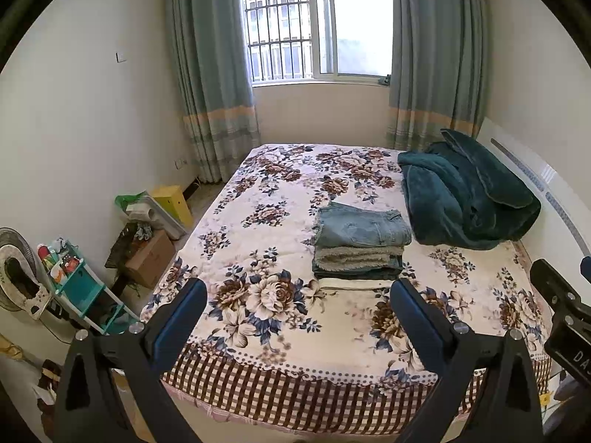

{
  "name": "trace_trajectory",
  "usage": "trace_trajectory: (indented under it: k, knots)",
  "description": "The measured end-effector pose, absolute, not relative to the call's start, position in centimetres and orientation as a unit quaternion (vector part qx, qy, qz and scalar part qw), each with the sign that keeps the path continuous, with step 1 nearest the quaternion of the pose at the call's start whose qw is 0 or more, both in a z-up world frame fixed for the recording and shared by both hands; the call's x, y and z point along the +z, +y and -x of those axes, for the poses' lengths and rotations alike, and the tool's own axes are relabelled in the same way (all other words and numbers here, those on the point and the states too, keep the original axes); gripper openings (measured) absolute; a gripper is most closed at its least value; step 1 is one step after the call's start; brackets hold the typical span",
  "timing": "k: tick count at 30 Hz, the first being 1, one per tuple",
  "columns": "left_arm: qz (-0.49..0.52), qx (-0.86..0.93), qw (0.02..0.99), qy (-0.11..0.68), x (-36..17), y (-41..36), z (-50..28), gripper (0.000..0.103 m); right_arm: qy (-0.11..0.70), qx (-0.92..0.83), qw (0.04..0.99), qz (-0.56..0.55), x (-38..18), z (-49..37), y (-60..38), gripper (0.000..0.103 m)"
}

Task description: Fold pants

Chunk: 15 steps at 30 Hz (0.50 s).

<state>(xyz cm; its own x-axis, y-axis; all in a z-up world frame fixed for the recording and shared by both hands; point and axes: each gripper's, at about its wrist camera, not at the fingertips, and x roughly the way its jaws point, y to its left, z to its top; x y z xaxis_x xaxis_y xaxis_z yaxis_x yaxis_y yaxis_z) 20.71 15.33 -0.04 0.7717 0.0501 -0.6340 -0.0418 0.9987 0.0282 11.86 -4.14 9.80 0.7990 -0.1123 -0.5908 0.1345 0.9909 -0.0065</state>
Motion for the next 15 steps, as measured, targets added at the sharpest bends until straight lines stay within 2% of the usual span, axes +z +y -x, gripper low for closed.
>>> trace_trajectory:
  k: [15]
  knots:
    - [-0.008,0.018,0.941,0.337,0.2,15.1,-21.2,0.101,0.321,-0.059,0.945,-0.015,8.8,-11.9,-3.7,0.103]
